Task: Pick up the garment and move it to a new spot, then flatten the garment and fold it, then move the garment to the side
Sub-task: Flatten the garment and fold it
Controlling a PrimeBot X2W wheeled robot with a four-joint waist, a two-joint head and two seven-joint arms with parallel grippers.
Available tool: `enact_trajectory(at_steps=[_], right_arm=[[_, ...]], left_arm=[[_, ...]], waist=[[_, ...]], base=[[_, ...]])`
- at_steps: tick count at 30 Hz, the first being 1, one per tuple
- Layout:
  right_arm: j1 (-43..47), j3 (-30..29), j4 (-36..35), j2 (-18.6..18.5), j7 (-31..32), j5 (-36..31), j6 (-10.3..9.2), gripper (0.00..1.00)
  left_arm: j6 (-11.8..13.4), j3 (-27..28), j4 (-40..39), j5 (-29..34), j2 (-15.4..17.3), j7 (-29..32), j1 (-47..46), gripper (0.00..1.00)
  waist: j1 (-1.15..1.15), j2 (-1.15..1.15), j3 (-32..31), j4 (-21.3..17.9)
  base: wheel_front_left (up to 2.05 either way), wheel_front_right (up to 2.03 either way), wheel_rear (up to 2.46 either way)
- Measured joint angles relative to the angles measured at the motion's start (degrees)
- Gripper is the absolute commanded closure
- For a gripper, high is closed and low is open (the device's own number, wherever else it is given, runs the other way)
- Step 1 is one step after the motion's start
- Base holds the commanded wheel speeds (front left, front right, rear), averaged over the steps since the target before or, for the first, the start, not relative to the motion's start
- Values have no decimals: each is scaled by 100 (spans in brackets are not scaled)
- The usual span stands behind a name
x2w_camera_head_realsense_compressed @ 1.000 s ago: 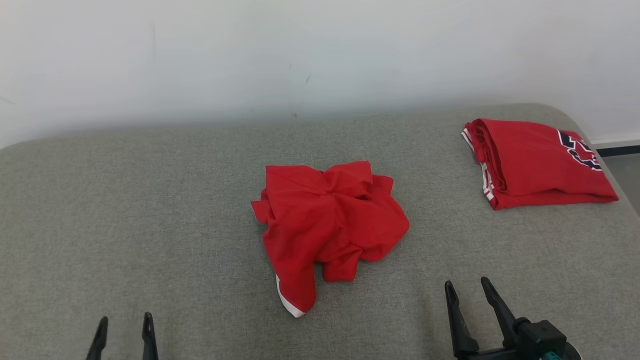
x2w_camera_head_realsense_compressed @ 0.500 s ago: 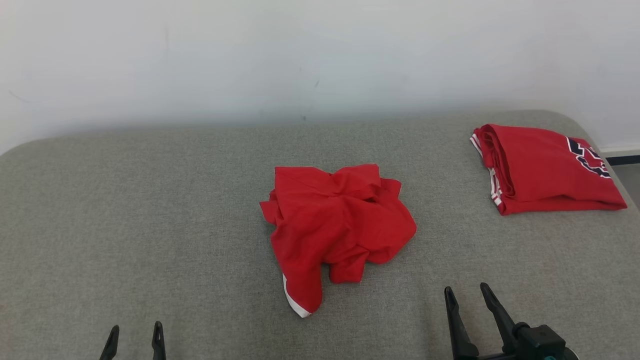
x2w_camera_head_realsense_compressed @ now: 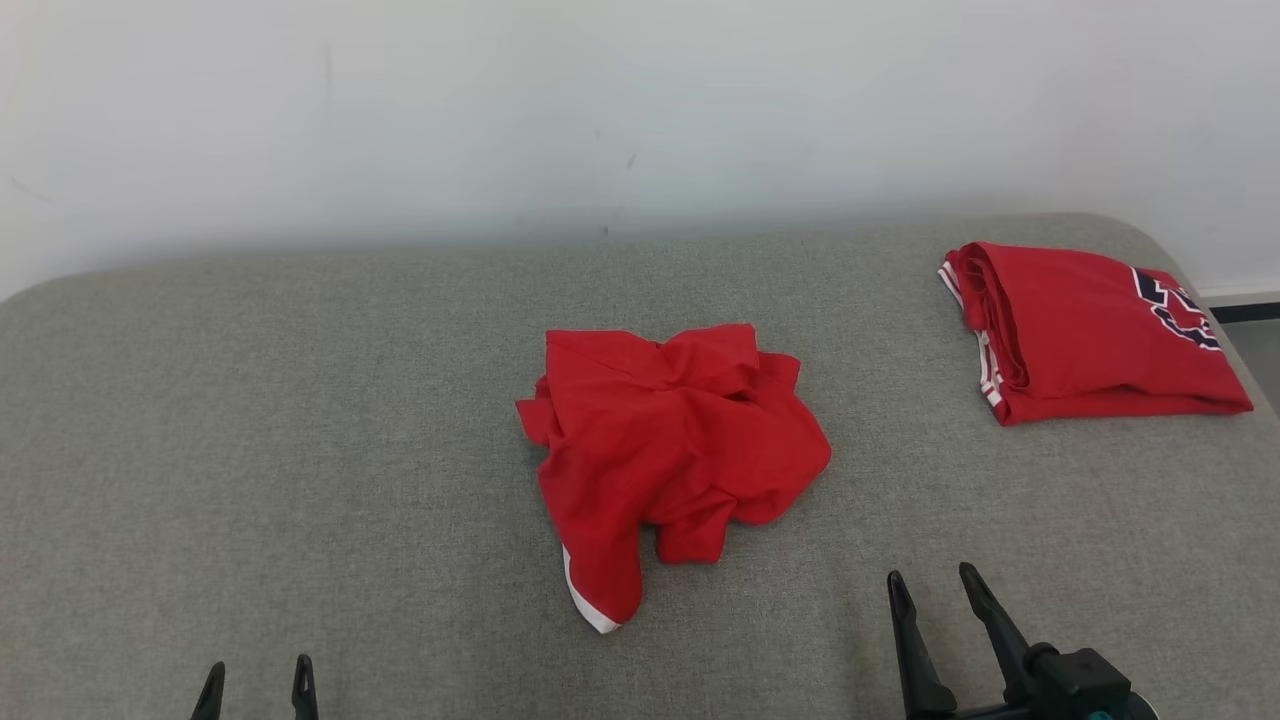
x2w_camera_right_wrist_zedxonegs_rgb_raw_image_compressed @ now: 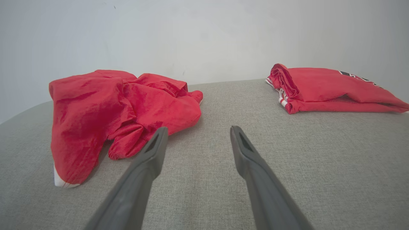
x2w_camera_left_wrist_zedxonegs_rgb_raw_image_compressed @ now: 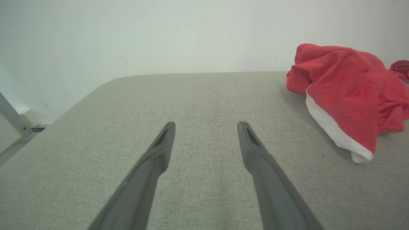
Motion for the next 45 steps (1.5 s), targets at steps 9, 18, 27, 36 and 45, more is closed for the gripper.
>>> enact_trajectory(at_steps=[9,18,27,36,45], right_arm=[[1,-5,-16,1,0,-5,1,0],[18,-15,-30,1,0,-7,1,0],[18,-12,-32,1,0,-7,1,0],[-12,46,-29,1,0,-5,1,0],[-161,105,-29,1,0,37,0,0]], left_arm=[[0,40,40,70,-4,0,-26,0],[0,85,74,94,-9,0,-29,0],[1,130,77,94,-10,0,-32,0],[1,-377,66,-90,-9,0,-330,0],[0,-1521,503,-278,0,0,-904,0]], waist=[[0,0,13,0],[0,0,-1,21],[0,0,10,8],[0,0,70,-69],[0,0,249,-417]], base=[[0,0,0],[0,0,0],[0,0,0],[0,0,0],[0,0,0]])
